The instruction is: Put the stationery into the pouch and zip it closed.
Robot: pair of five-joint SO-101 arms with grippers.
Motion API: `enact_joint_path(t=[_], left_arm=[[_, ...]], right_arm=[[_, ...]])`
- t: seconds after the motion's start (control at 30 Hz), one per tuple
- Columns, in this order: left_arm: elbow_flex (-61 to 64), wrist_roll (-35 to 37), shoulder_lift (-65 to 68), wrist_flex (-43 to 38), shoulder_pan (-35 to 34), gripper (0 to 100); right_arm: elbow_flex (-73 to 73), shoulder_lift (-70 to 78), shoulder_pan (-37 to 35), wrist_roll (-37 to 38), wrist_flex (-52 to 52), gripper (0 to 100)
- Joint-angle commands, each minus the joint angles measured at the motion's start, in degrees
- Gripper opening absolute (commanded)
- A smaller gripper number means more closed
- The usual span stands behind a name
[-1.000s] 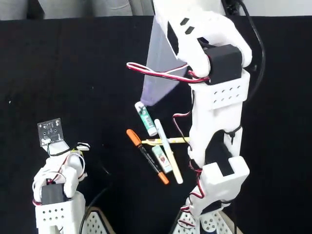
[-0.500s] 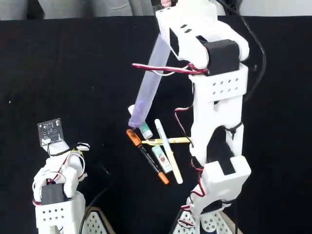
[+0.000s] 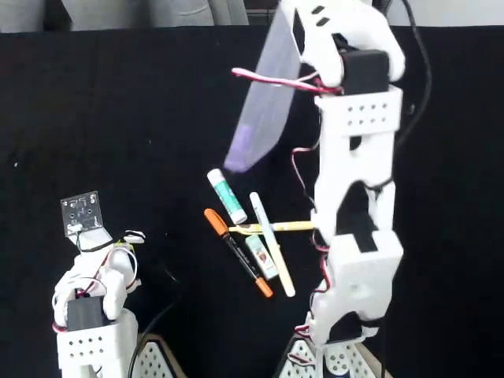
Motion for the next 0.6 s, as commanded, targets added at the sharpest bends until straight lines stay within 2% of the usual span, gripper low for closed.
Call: enact_joint_path(t=[0.0,0.07,0.2,0.57], left_arm=[[1.1,0.18,-0.26,0.26,-0.31,3],[1.1,0.18,-0.26,0.26,-0.31,3],[1.1,0.18,-0.26,0.26,-0.4,3],[1.1,0.18,-0.26,0.26,-0.4,3]], right_arm=[[-1.45,1.54,0.97,-0.09,-4.57,1.1],[-1.45,1.19,1.05,-0.18,-3.78,1.1],[-1.45,-0.84,0.79,-0.18,4.75,1.1],[-1.45,-8.4,0.79,-0.09,44.22,1.1]])
